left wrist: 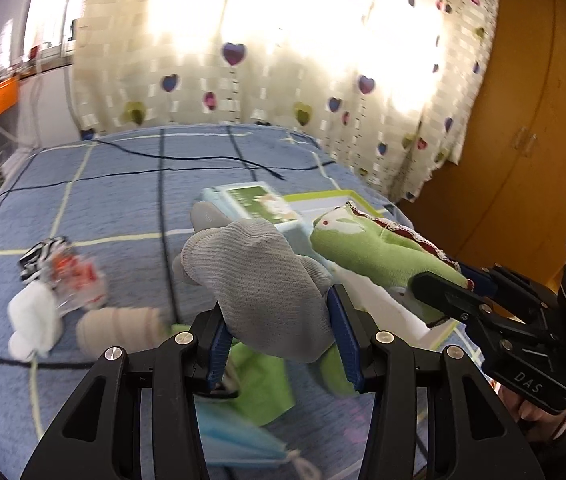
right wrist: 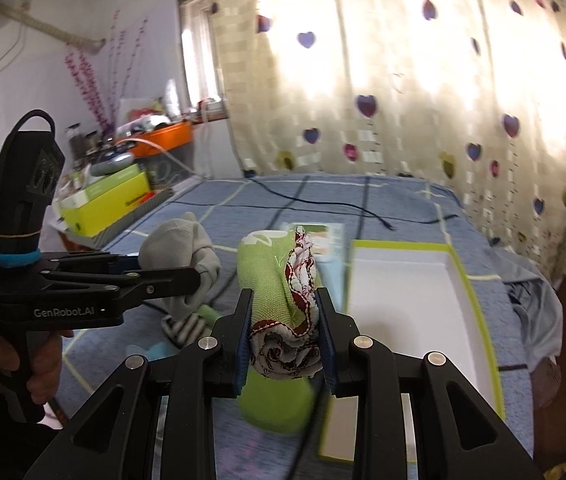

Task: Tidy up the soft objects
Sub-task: 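Lift and carry the towel and sock with both tools over the white tray, then lower the towel and sock into the tray and open both tools, then move both tools back over the remaining soft items, then grasp the blue face mask with the left tool while the right tool grasps the striped sock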

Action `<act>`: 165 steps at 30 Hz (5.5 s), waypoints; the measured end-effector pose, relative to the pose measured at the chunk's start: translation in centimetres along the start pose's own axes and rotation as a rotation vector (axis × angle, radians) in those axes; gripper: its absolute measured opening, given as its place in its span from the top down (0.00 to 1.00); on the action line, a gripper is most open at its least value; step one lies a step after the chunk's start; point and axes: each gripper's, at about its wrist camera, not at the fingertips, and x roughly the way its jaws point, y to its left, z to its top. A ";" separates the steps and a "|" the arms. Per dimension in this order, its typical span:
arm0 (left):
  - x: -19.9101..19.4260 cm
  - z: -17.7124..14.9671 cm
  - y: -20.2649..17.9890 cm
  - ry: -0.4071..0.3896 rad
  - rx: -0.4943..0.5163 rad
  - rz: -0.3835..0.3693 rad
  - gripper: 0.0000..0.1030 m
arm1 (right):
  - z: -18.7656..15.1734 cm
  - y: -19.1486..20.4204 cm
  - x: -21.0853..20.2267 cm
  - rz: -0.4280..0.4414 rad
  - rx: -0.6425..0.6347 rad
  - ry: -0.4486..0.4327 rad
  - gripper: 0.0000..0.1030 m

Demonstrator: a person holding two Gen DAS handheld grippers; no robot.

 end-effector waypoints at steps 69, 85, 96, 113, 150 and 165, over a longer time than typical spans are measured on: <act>11.1 2.8 -8.2 0.185 0.122 -0.140 0.50 | -3.2 -11.6 1.4 -0.211 0.198 0.089 0.41; 5.3 1.0 -5.3 0.105 0.098 -0.124 0.50 | -2.0 -5.8 -0.5 -0.169 0.104 0.068 0.35; 2.5 -0.8 -2.1 0.077 0.054 -0.058 0.50 | -1.7 -1.6 -0.2 -0.106 0.048 0.078 0.34; -0.6 -3.8 3.8 0.053 -0.049 0.011 0.50 | -1.1 3.9 1.6 -0.012 -0.030 0.124 0.34; 1.6 -9.6 6.9 0.206 -0.167 0.022 0.76 | -1.9 7.1 3.1 0.079 -0.086 0.148 0.34; -3.8 -10.0 11.2 0.092 -0.248 0.074 0.82 | -1.5 10.1 6.6 0.136 -0.152 0.204 0.43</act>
